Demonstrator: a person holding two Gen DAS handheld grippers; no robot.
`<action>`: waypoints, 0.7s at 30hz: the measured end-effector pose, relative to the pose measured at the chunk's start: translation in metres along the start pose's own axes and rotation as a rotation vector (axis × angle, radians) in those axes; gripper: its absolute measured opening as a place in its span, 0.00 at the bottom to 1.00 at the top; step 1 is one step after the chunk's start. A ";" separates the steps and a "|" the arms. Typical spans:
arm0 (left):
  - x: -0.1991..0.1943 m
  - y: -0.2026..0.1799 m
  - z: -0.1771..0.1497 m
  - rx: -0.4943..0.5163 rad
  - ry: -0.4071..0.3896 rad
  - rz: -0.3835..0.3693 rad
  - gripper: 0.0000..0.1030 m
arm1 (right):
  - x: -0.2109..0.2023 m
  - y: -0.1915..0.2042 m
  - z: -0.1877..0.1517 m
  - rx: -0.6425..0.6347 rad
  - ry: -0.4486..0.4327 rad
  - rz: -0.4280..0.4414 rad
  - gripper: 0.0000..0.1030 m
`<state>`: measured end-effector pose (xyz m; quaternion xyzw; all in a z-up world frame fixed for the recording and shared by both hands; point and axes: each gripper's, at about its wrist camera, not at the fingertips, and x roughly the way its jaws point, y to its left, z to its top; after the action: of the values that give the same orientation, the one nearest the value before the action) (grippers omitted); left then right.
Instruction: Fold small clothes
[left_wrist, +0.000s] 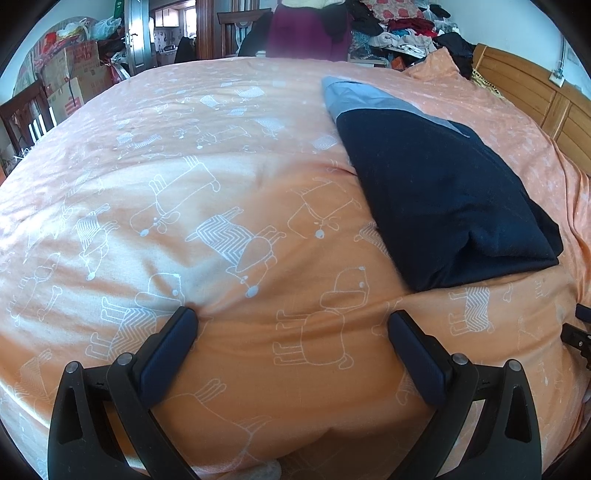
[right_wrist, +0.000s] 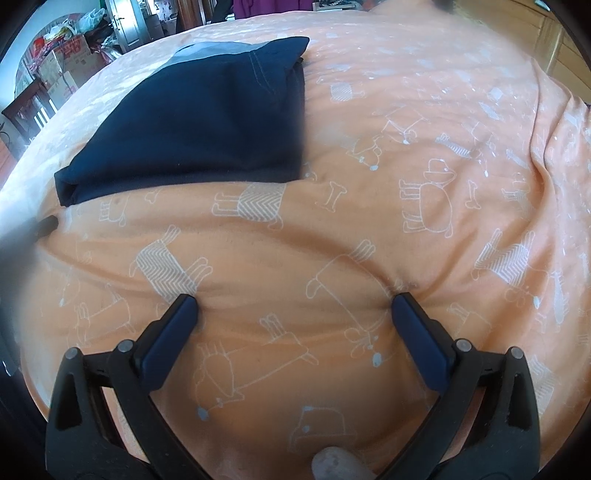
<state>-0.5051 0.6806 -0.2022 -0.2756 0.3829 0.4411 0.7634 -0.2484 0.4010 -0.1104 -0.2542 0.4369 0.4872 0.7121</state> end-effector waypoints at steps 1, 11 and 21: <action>0.000 0.000 0.000 -0.004 0.000 0.000 1.00 | 0.000 -0.001 0.000 0.003 0.000 0.002 1.00; -0.003 -0.001 0.005 -0.018 0.007 -0.006 1.00 | 0.002 0.000 0.003 0.008 0.005 -0.008 1.00; -0.077 -0.035 0.028 0.095 -0.137 0.037 1.00 | -0.057 0.013 0.031 0.011 -0.097 -0.020 1.00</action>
<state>-0.4892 0.6497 -0.1198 -0.2012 0.3551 0.4542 0.7919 -0.2562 0.4041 -0.0451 -0.2308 0.4023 0.4892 0.7387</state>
